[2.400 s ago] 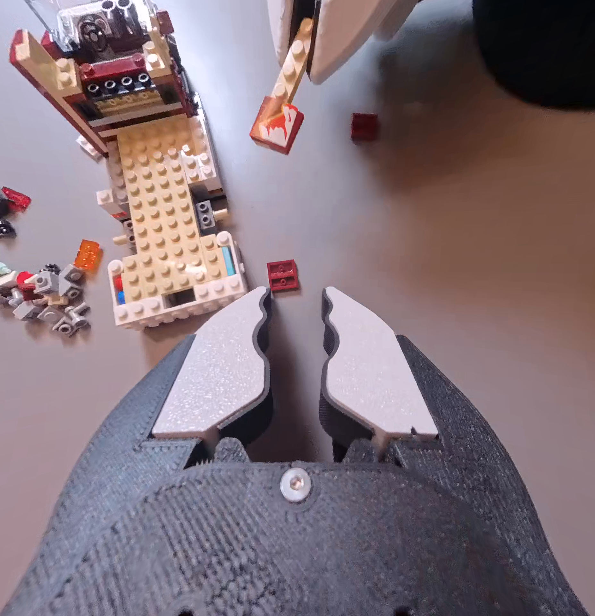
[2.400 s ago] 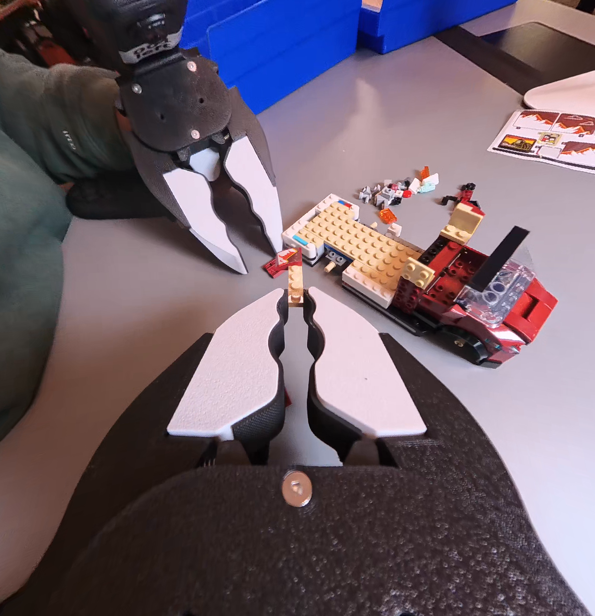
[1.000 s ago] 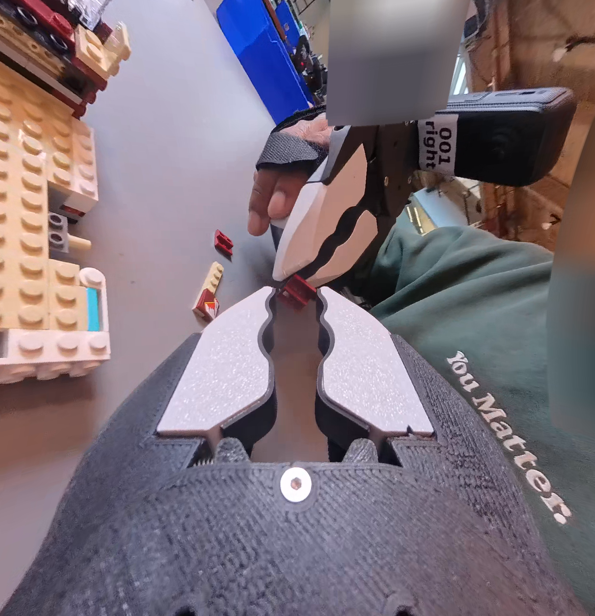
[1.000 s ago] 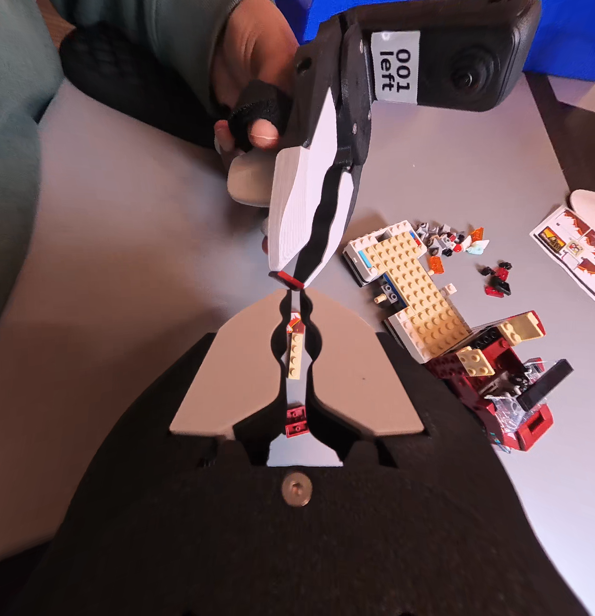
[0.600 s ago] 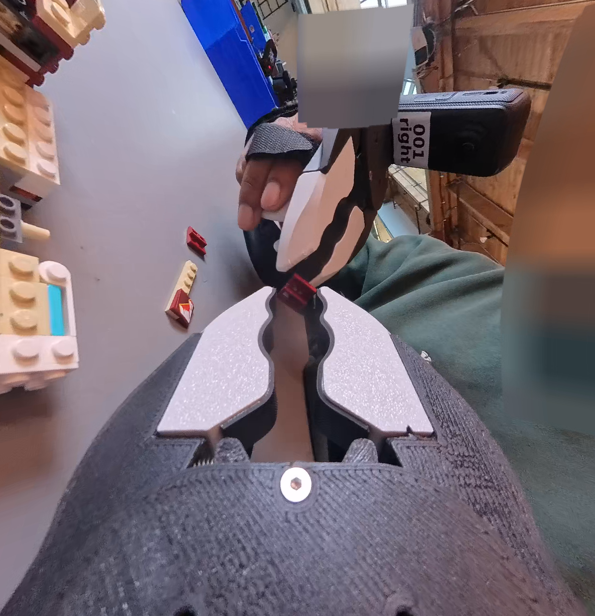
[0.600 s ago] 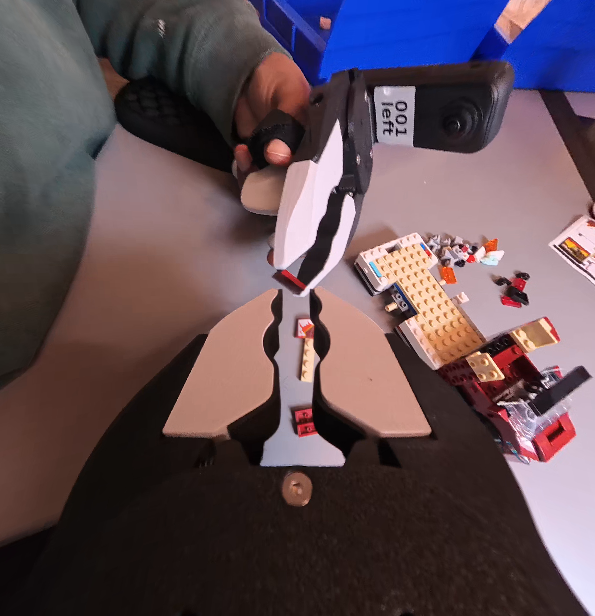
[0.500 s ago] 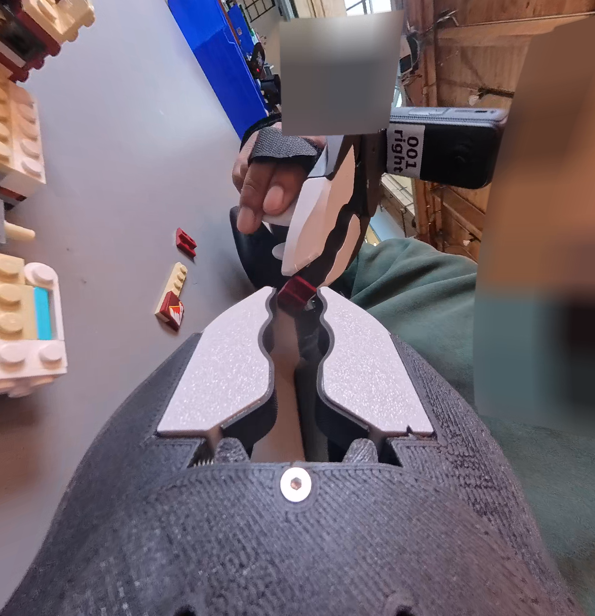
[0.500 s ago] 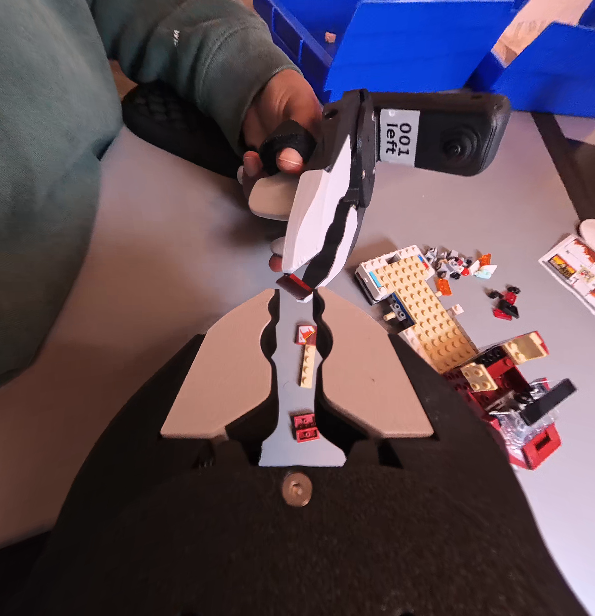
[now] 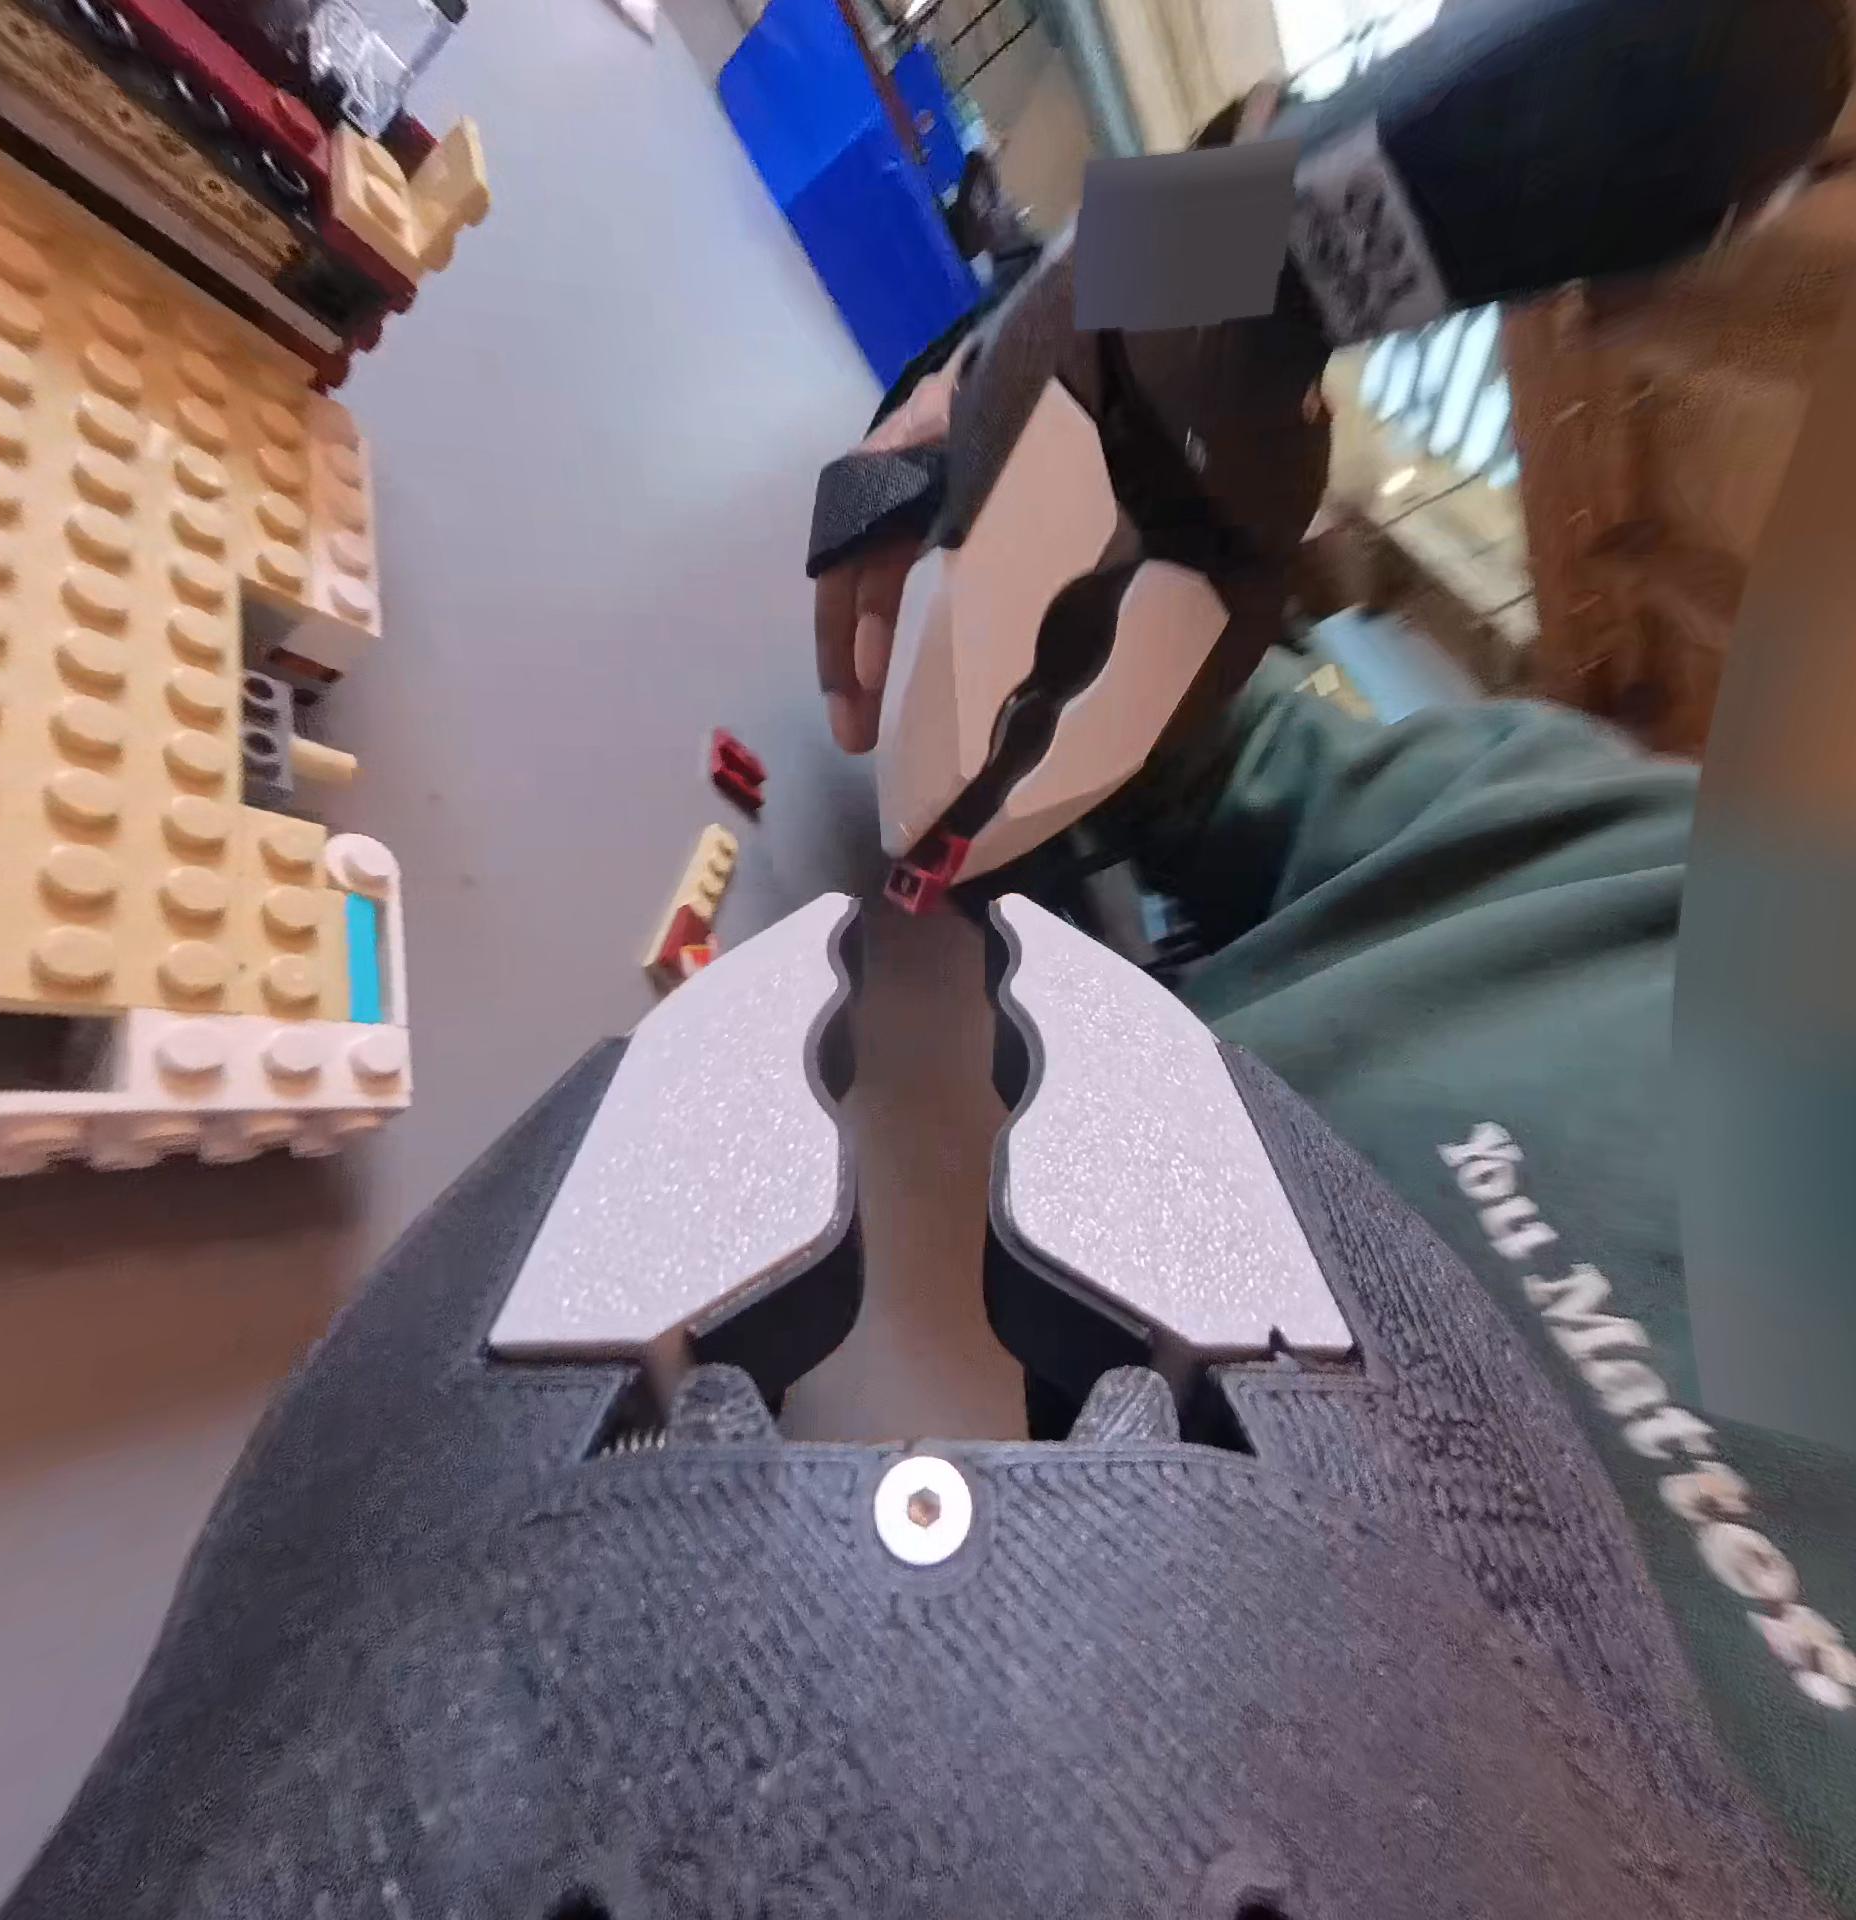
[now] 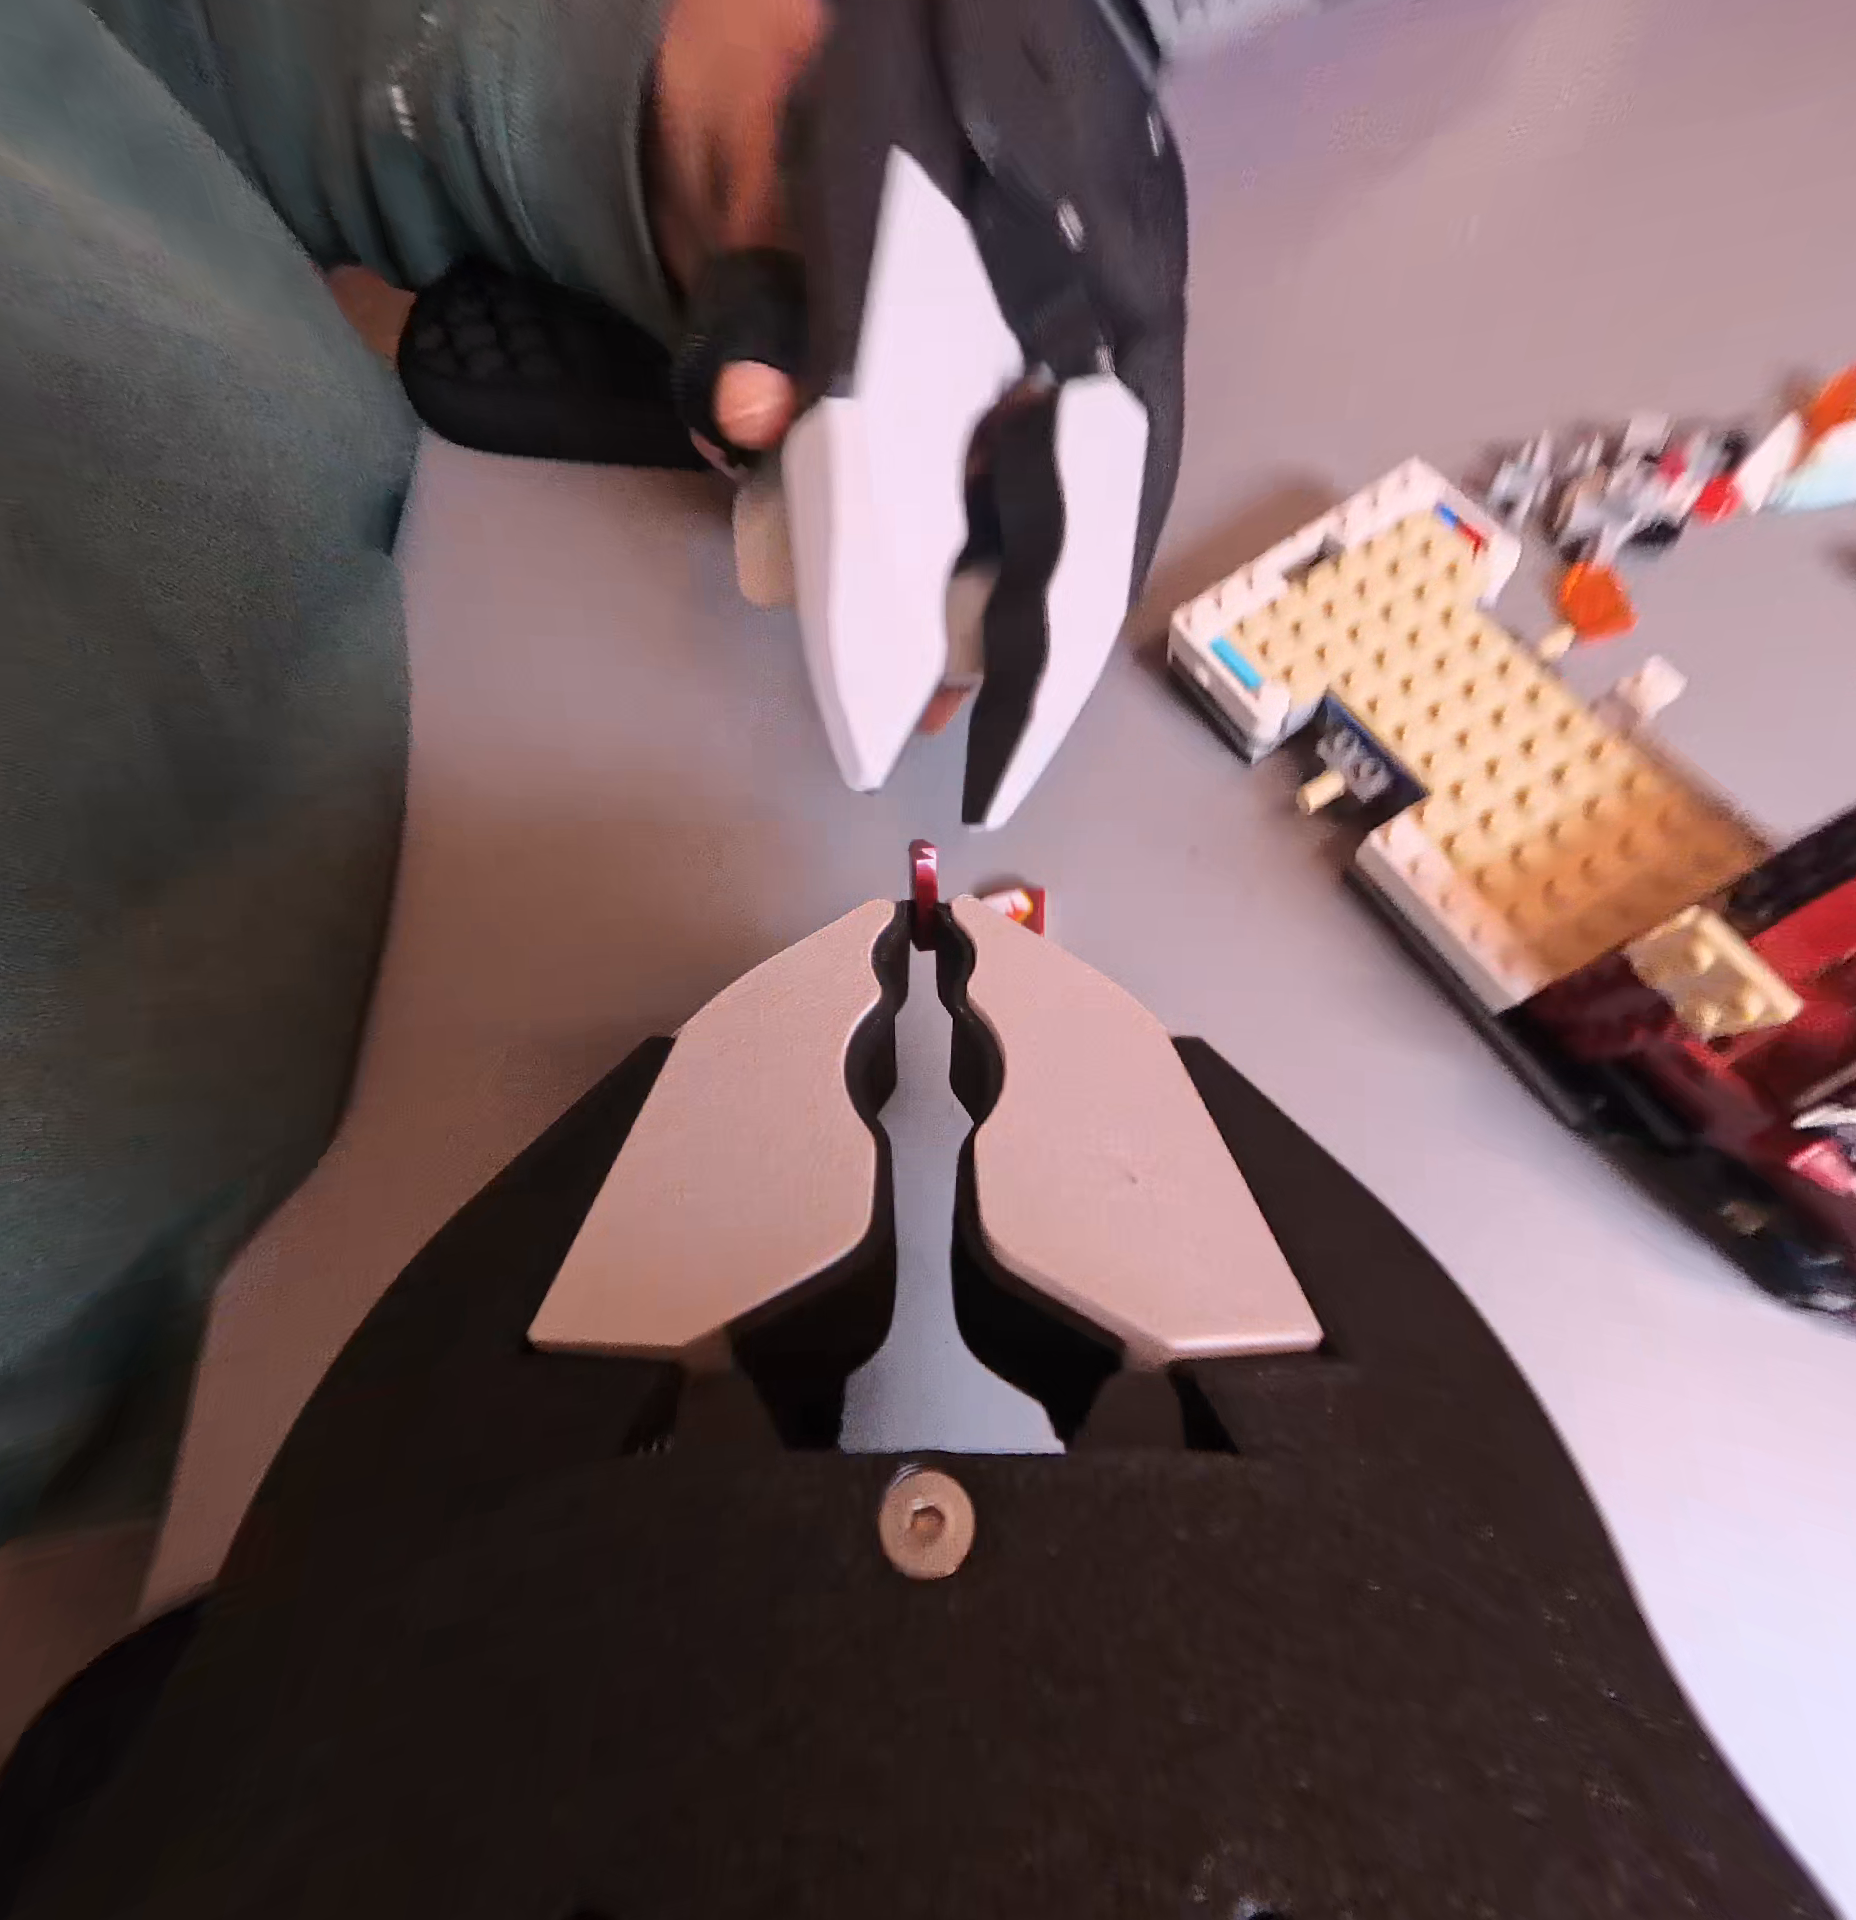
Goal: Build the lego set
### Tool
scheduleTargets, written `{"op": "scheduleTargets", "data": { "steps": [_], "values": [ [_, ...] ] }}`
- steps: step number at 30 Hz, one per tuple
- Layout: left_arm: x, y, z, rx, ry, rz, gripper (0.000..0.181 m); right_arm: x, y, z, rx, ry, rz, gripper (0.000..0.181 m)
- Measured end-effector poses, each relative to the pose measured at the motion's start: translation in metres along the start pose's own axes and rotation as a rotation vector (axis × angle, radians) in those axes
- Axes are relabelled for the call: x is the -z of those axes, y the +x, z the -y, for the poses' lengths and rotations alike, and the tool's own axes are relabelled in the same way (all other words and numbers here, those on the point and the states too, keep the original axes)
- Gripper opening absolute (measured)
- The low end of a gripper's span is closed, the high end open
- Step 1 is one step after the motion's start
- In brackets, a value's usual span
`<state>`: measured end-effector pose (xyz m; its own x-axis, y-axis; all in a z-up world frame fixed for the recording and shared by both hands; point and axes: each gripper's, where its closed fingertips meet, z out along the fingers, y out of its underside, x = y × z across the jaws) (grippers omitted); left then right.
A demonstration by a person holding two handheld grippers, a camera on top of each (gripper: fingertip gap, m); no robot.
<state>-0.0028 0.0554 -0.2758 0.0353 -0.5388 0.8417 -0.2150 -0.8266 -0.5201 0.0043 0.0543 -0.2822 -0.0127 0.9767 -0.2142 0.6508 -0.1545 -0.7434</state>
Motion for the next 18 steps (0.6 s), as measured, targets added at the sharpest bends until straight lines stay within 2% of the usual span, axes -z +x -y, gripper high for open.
{"op": "scheduleTargets", "data": {
  "steps": [4, 6, 12, 14, 18],
  "values": [
    [0.000, -0.028, -0.009, -0.326, -0.155, 0.338, 0.024, -0.003, 0.006, -0.020, -0.160, -0.130, 0.097, 0.004],
    [-0.001, -0.036, -0.011, -0.490, -0.223, 0.458, 0.025, -0.007, 0.007, -0.028, -0.182, -0.199, 0.116, 0.004],
    [-0.012, -0.044, -0.018, -0.760, -0.356, 0.600, 0.030, -0.017, 0.010, -0.041, -0.203, -0.376, 0.136, 0.004],
    [-0.011, -0.052, -0.020, -0.795, -0.401, 0.643, 0.033, -0.018, 0.011, -0.041, -0.209, -0.404, 0.145, 0.005],
    [-0.013, -0.051, -0.019, -0.793, -0.403, 0.628, 0.028, -0.018, 0.014, -0.040, -0.198, -0.439, 0.139, 0.005]
  ]
}}
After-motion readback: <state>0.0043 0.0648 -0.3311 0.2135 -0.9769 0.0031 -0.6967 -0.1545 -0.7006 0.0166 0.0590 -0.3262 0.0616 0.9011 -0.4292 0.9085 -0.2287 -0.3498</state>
